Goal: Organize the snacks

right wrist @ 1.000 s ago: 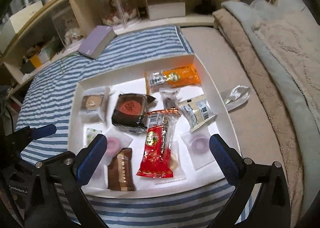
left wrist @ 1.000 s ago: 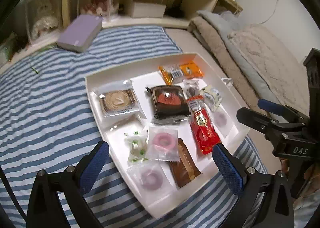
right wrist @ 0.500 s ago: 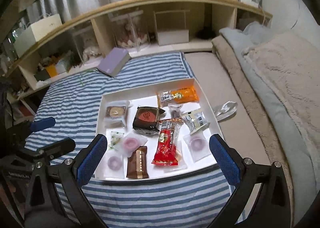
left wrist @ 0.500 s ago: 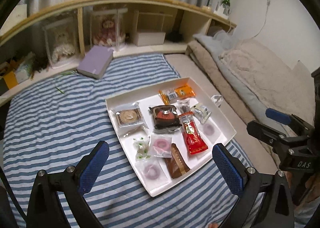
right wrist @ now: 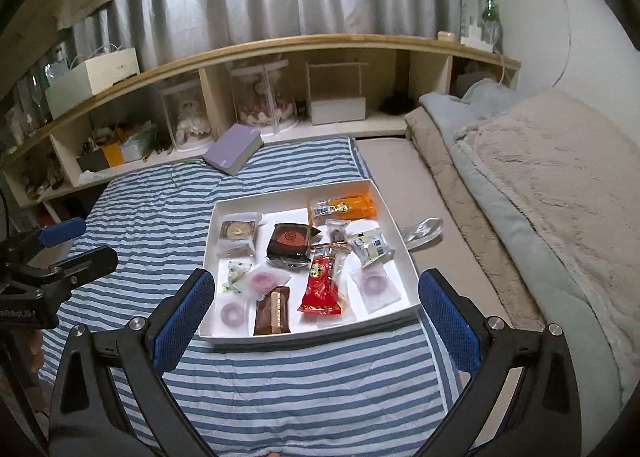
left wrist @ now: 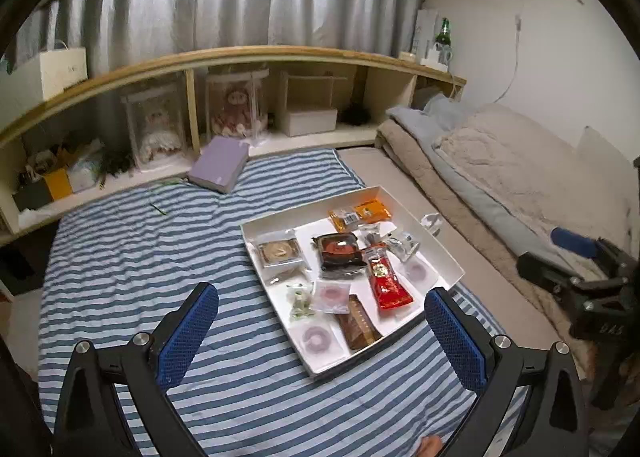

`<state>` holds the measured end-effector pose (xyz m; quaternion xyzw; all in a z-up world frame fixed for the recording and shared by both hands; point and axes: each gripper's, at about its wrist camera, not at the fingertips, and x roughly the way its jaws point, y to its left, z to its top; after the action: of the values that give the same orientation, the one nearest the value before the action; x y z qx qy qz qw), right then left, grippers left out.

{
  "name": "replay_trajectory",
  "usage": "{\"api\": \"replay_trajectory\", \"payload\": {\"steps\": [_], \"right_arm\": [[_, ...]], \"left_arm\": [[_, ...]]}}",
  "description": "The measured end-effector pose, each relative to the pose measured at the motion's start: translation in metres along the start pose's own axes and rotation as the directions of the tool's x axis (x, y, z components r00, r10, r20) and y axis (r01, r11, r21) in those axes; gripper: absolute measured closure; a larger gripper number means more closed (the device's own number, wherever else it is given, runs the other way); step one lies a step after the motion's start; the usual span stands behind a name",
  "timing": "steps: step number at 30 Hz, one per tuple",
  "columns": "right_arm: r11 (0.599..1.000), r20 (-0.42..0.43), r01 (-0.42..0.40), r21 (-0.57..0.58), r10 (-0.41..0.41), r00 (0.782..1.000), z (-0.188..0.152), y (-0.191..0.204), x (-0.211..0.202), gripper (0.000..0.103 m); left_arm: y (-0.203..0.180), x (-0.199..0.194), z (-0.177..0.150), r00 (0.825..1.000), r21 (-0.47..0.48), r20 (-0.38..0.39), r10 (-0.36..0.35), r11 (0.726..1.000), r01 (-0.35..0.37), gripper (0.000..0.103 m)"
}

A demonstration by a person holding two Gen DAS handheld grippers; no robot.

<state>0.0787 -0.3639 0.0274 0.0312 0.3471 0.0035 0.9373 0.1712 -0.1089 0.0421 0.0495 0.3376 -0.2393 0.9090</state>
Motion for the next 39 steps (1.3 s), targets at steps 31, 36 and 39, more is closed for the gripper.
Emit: {"api": "replay_trajectory", "payload": {"steps": [31,36,39], "right_arm": [[0.993,0.137,0.114,0.005,-0.114,0.984,-0.057,0.01,-0.043,0.0],[0.992,0.152,0.124,0.01,-0.124,0.981,-0.057,0.009,-0.045,0.0],[0.992,0.155,0.13,0.007,-0.129,0.979,-0.057,0.01,-0.045,0.0]], "left_arm": [[-0.001,-0.039,-0.082,0.989,0.013,0.128,0.078,0.997,-0.08,0.0],[-0.004,-0.038,-0.083,0.987,0.017,0.14,0.082,0.996,-0.085,0.0],[-0.006,-0.038,-0.084,0.986,0.016,0.147,0.084,0.996,-0.087,0.0]]}}
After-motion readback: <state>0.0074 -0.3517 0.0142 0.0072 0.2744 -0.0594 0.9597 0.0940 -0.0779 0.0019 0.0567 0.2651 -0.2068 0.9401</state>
